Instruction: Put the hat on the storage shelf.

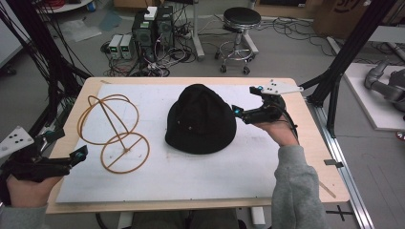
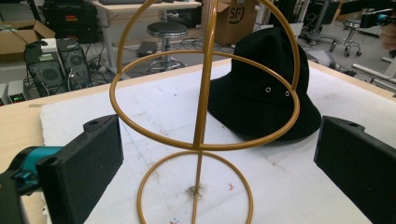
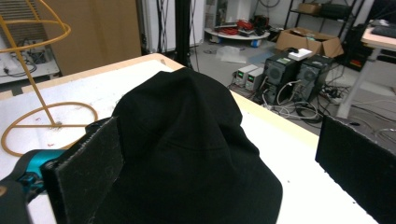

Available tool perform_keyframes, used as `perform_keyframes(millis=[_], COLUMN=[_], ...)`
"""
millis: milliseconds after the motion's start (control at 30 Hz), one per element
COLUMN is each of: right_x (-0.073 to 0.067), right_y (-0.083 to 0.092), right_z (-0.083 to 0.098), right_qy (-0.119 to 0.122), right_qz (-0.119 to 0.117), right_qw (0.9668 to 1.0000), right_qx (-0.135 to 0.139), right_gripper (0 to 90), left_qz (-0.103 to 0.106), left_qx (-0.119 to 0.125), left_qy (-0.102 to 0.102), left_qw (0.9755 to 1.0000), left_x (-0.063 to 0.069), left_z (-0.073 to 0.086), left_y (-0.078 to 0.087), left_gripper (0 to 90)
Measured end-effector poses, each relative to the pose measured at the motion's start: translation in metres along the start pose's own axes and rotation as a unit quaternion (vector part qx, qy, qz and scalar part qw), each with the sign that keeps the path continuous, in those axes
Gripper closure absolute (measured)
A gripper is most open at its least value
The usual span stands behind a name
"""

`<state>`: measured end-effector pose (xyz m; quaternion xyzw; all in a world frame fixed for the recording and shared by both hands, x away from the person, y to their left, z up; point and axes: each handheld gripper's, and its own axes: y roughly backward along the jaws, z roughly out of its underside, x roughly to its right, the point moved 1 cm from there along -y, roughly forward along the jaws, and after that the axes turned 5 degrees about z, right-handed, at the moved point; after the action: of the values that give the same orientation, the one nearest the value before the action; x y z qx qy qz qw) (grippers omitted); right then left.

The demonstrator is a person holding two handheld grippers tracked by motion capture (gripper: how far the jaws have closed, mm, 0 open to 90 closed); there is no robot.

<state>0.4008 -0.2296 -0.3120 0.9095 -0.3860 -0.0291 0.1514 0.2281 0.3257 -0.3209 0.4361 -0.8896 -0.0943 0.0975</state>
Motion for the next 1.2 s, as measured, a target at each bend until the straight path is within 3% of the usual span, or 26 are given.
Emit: perform_keyframes(millis=[167,900,1133,1200], right_x=[0.002,-0.012,-0.008,-0.008], right_y=[-0.018,-0.097,-0.114,-0.117], right_z=[0.002,-0.028,-0.019,-0.018], right_qy=[-0.006,0.034,0.020,0.023], right_qz=[-0.012,-0.079,-0.085,-0.096], right_qw=[0.9999,0.9963,0.9961,0.9951], right_qx=[-0.002,0.001,-0.004,-0.002], right_gripper=[1.1,1.1,1.1,1.1], left_qz=[-0.004,-0.015,-0.017,-0.017], left_qx=[-0.004,-0.007,-0.010,-0.012], left_qy=[0.002,0.010,0.012,0.013], left_qw=[1.0000,0.9998,0.9997,0.9997], left_x=[-0.001,-0.002,-0.003,-0.002], left_z=[0.003,0.010,0.012,0.013], left_y=[-0.001,0.013,0.014,0.013], left_gripper=[1.7,1.7,1.7,1.7])
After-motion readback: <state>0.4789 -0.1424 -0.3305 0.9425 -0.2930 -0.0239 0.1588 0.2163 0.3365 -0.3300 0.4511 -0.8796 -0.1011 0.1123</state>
